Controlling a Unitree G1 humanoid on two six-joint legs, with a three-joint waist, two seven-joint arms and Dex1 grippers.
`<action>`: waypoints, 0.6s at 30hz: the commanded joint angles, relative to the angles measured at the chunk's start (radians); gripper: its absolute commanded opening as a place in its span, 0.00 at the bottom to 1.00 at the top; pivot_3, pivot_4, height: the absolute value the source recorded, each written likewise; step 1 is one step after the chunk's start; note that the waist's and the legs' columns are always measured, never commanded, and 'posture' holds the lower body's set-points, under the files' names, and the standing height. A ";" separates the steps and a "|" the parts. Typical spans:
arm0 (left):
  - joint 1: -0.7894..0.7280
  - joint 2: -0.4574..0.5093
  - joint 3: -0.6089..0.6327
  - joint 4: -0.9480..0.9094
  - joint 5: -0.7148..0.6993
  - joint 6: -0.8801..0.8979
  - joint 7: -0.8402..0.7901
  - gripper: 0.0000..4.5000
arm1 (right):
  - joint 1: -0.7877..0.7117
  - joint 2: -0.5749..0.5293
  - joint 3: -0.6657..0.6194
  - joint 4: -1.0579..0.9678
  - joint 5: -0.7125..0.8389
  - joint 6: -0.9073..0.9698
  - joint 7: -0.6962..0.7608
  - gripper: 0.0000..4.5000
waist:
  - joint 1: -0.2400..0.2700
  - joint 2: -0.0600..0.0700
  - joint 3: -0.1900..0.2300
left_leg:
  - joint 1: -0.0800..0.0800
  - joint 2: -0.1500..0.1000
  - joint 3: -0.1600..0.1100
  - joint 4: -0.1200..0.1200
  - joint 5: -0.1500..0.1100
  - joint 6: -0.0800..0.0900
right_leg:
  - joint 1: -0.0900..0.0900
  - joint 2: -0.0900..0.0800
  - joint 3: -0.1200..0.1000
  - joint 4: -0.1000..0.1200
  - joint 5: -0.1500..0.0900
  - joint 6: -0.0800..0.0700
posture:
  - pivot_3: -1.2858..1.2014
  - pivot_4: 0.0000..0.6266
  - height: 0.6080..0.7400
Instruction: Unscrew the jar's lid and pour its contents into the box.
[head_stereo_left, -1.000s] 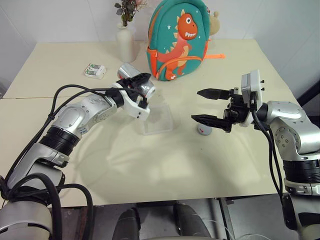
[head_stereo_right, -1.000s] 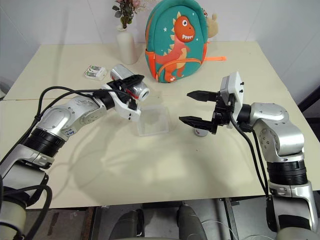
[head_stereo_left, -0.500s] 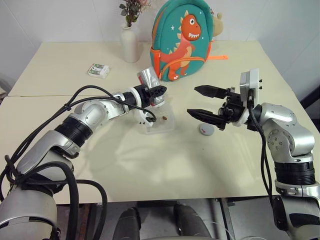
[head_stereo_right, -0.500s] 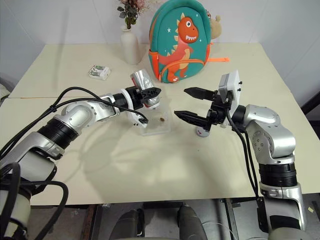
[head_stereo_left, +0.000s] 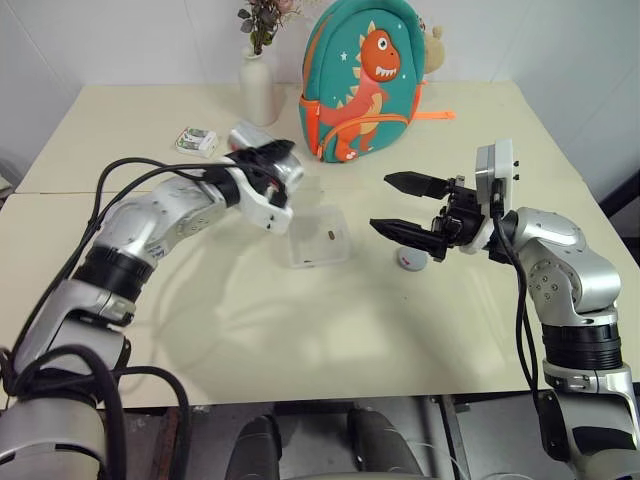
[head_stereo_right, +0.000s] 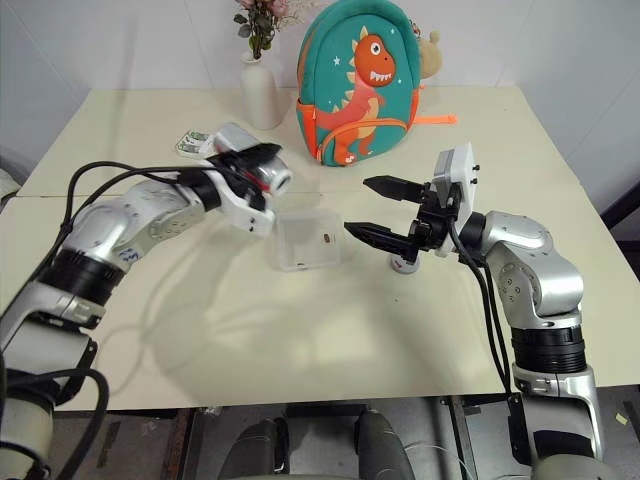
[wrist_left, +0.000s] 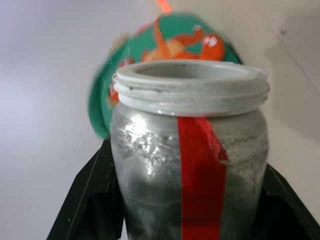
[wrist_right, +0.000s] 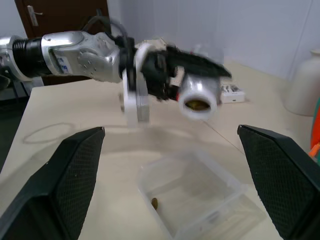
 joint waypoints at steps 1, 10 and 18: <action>0.108 -0.108 0.277 -0.128 -0.459 0.328 -0.237 0.50 | -0.012 -0.021 -0.010 -0.018 0.011 -0.006 0.027 1.00 | 0.002 0.000 0.000 | 0.000 0.000 0.000 0.001 0.000 0.000 | 0.000 0.000 0.000 0.000 0.000 0.000 | 0.52 0.24 1.00; 0.323 -0.312 0.819 -0.321 -0.906 0.866 -0.084 0.50 | -0.055 -0.056 0.035 0.016 -0.038 -0.033 0.113 1.00 | -0.014 -0.001 0.000 | 0.001 0.001 -0.004 0.007 0.001 -0.001 | 0.001 0.002 0.000 0.008 0.000 0.000 | 0.52 0.24 1.00; 0.476 -0.330 0.925 -0.259 -0.995 0.699 -0.088 0.50 | -0.080 -0.039 0.069 0.027 -0.058 -0.045 0.141 1.00 | -0.024 -0.002 0.000 | 0.001 0.000 -0.005 0.008 0.001 -0.001 | 0.002 0.002 0.000 0.008 0.001 0.000 | 0.52 0.24 1.00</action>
